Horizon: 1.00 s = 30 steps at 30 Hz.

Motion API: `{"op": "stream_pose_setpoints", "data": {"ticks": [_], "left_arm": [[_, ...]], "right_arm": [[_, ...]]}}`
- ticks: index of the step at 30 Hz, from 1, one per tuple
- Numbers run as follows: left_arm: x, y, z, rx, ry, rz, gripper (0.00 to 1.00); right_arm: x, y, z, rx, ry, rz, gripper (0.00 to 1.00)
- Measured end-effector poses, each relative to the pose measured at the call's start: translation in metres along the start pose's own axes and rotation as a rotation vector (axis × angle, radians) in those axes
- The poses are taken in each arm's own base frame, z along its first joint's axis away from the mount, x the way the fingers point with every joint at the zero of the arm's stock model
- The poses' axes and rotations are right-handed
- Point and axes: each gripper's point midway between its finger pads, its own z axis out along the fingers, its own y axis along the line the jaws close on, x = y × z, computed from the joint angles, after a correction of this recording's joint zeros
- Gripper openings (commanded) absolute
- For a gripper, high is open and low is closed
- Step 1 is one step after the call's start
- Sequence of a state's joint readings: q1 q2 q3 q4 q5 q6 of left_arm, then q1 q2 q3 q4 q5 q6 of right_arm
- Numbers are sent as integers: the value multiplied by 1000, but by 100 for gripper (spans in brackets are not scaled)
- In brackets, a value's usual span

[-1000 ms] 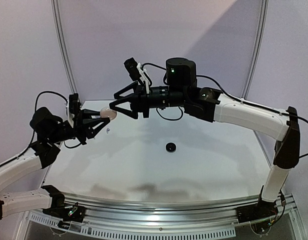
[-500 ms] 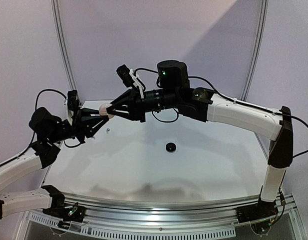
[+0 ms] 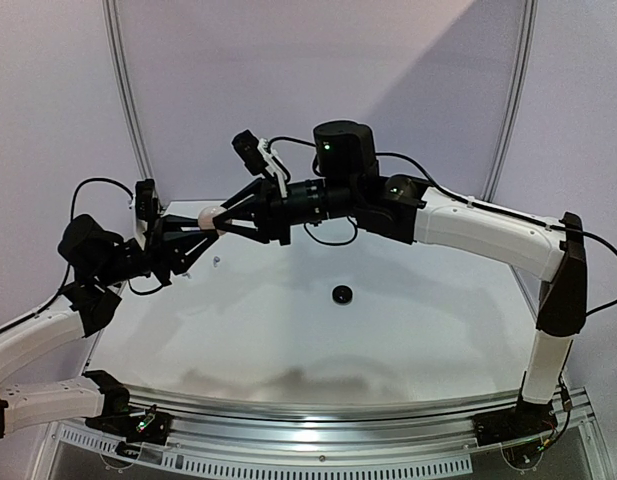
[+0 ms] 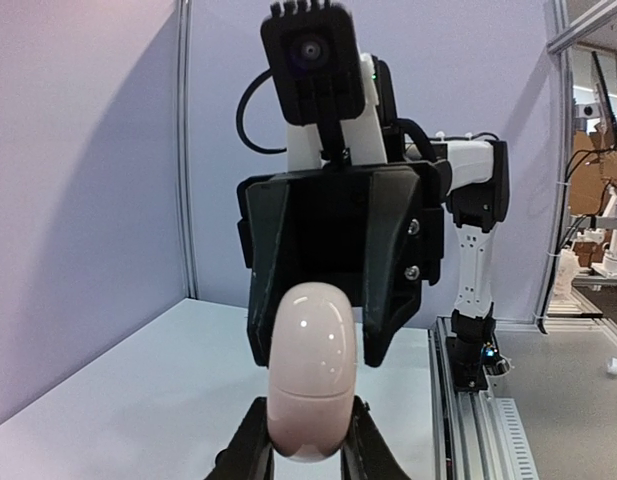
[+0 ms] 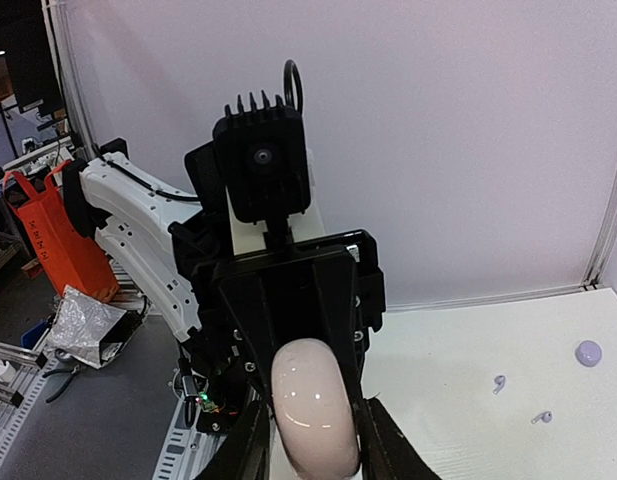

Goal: Insert the wireless bluetooth earbuds into the charging case
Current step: Pass from the left arm to the right, then place the charging case with the earbuds at the center of the board.

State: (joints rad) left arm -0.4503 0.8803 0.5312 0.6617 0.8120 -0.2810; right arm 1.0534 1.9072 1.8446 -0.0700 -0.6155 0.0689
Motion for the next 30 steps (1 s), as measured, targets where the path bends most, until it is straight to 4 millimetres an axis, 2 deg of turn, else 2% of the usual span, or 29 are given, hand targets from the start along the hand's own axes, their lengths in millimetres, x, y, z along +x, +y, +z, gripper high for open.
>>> {"op": "stream_pose_setpoints", "data": {"ticks": [3,8,12,14,19,21,25,30], "left_arm": [[1,2,0,-9,0,-1,0],[1,3,0,-11,0,-1,0],[0,1,0,-2,0,-16,0],[0,1,0,-2,0,-17,14],[0,5,0,-25,-4,3,71],[1,8,0,-45,-1,23,97],[5,17,-2,-97,17,70,99],[7,36,-7,-219,34,125,99]], "right_arm": [[3,-2,1,6,6,5,33],[10,-6,3,16,26,14,16],[11,-5,3,12,30,-8,12],[11,-5,3,12,29,-9,11],[11,-7,3,23,29,2,8],[11,-12,2,44,27,22,6],[14,-30,-3,100,2,88,4],[47,-86,-29,255,27,280,4]]}}
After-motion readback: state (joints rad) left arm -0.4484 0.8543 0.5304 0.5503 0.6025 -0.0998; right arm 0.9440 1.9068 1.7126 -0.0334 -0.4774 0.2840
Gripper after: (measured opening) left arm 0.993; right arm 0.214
